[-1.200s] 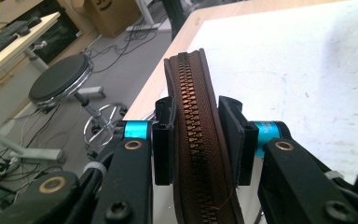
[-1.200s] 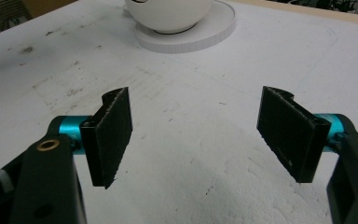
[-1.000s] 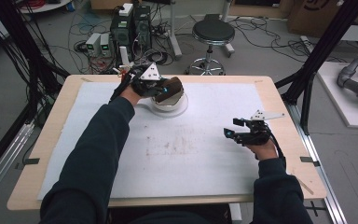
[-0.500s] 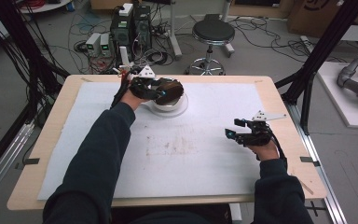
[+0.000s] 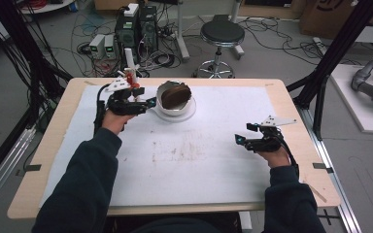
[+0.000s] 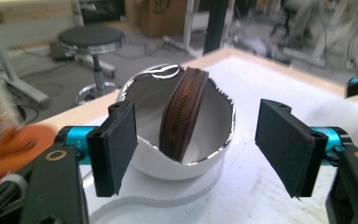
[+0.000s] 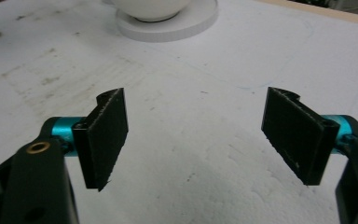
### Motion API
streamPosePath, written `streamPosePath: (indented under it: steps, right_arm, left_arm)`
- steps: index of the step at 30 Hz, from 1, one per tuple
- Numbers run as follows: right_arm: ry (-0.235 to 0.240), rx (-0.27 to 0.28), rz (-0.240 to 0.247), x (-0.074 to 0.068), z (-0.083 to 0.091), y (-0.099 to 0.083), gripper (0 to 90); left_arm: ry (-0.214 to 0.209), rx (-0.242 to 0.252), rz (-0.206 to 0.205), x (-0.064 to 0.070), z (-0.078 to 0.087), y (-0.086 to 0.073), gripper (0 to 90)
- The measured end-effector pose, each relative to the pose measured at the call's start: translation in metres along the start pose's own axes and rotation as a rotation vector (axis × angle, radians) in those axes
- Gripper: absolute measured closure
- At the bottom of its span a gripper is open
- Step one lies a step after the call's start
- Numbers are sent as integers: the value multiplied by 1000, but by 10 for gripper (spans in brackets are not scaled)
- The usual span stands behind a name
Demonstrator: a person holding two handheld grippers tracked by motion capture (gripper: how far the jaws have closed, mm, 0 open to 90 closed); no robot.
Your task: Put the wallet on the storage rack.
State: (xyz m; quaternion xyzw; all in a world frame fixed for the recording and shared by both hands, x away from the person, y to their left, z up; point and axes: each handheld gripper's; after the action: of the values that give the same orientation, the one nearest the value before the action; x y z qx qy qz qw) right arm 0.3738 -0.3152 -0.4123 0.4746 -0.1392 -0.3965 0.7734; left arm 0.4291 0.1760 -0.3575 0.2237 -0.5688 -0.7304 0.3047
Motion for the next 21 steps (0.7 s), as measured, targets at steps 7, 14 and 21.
streamPosePath:
  steps: [7,14,21]
  right_arm:
    - [-70,-1,4,1,3,0,220]
    - [-106,-6,21,-3,6,0,220]
    - [-176,4,52,-5,11,-1,220]
  left_arm:
    - [79,43,71,0,40,-42,203]
    - [152,70,76,1,74,-65,203]
    - [200,77,83,1,86,-72,203]
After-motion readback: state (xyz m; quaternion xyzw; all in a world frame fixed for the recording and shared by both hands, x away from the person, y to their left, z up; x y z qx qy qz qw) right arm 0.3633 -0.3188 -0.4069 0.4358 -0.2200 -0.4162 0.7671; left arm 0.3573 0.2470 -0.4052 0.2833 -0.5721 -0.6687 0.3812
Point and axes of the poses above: each handheld gripper's, and its own axes: z roughly backward along the jaws, y roughly out of its top, x roughly to its right, and after that the axes turned 5 degrees about -z, right-handed
